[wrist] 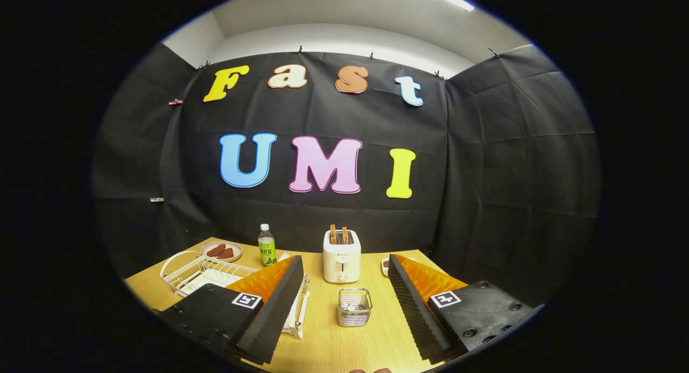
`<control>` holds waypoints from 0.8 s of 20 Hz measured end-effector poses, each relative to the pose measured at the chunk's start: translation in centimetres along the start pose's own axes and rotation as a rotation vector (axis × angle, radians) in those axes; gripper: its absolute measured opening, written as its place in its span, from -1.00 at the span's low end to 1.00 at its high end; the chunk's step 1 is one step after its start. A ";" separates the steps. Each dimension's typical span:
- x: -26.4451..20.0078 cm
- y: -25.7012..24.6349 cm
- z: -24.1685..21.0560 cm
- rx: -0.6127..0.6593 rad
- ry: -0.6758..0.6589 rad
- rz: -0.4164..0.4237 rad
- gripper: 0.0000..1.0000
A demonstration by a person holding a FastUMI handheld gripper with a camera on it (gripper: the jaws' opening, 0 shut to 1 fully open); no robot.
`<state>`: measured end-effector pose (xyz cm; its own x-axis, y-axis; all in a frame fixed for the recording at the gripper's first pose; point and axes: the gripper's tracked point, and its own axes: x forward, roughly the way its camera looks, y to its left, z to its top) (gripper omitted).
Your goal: Take the plate from the dish rack, then take the spoon from the basket and place it into the plate.
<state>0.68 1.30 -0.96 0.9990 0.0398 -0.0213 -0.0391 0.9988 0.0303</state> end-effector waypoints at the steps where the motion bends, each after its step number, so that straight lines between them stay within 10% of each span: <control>1: 0.2 0.1 -0.2 0.005 0.006 0.004 0.95; 16: 2.8 2.0 -1.3 0.007 0.088 0.079 0.95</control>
<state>3.34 3.41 -2.29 0.9870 0.1206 -0.1060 -0.1167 0.9923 0.0422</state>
